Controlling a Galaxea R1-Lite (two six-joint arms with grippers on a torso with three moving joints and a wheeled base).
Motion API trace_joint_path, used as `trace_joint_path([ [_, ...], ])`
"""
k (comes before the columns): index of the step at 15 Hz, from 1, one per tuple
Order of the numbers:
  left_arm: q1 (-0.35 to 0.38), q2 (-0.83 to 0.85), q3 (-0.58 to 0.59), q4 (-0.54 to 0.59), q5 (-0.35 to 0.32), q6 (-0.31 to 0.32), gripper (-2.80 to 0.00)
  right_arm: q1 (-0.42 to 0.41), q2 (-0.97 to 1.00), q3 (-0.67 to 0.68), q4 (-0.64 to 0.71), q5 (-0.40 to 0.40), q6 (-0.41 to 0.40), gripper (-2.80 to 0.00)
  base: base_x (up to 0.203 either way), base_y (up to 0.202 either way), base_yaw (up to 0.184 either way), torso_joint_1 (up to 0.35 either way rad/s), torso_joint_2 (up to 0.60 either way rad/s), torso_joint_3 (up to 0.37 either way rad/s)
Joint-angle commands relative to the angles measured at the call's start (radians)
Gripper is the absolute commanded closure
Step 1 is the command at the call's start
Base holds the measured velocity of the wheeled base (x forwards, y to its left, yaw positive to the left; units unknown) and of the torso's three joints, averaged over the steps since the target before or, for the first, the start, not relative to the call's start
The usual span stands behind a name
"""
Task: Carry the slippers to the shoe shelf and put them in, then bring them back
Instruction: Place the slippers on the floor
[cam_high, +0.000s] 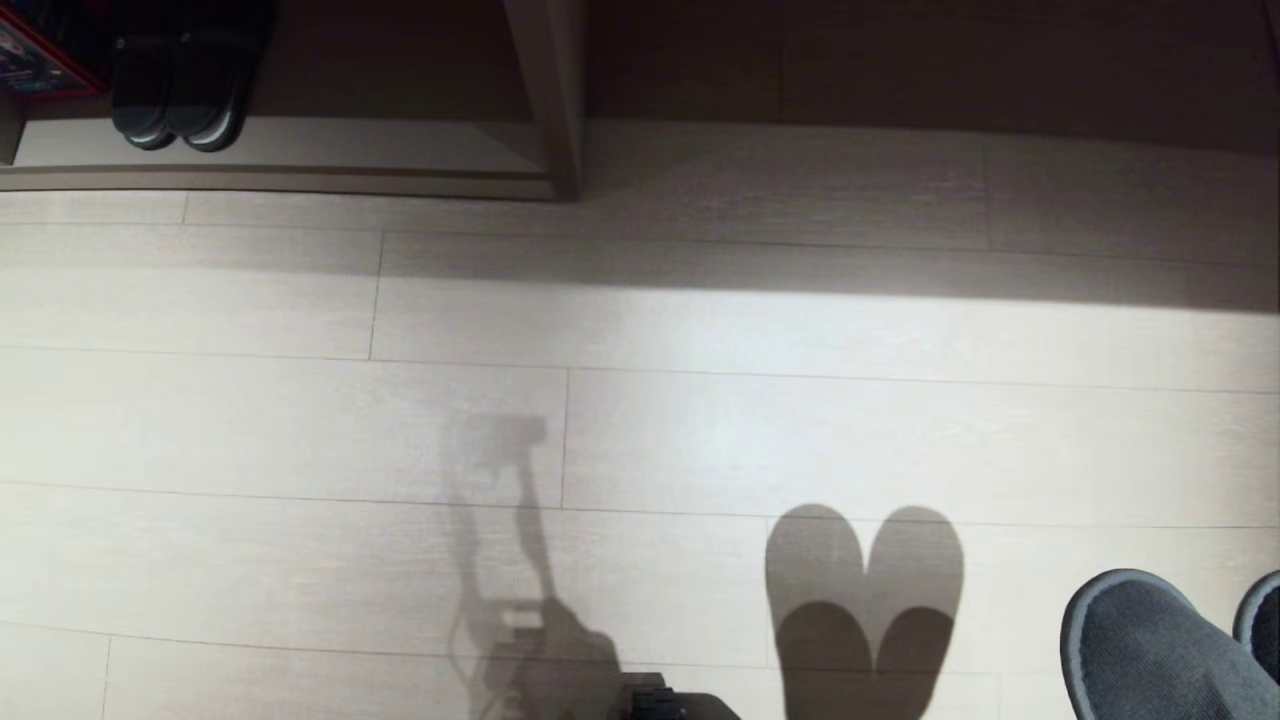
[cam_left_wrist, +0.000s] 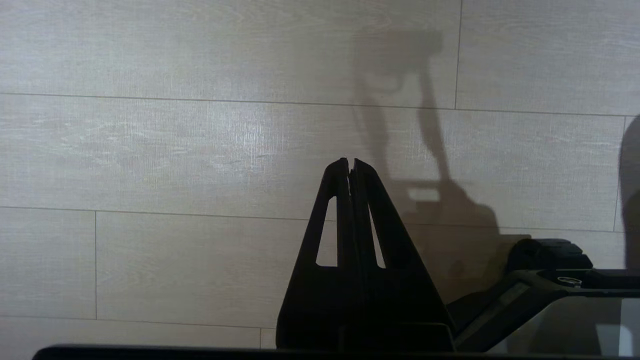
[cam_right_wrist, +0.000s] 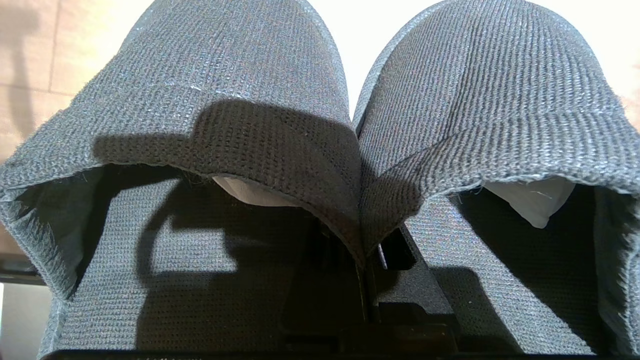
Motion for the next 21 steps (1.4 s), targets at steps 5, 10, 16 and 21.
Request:
trace_joint_path([
  [5,0.001,0.001,0.0,0.0,0.001,0.0,0.0,0.0,0.001,0.0,0.0,0.0,0.001,0.0,0.0,0.0,0.0,0.002,0.0,-0.197],
  [10,0.002,0.001,0.001,0.0,0.001,0.0,0.0,0.0,0.001,0.0,0.0,0.001,0.001,0.0,0.0,0.0,0.0,0.003,0.0,-0.196],
  [16,0.0,0.0,0.0,0.0,0.001,0.0,0.0,0.0,0.001,-0.018,-0.063,0.009,-0.006,0.0,0.0,0.0,0.0,0.002,0.0,-0.2],
  [21,0.001,0.0,0.0,0.0,0.001,0.003,0.0,0.007,0.27,-0.191,-0.094,0.044,-0.004,0.0,0.0,0.0,0.0,0.001,0.0,-0.095],
])
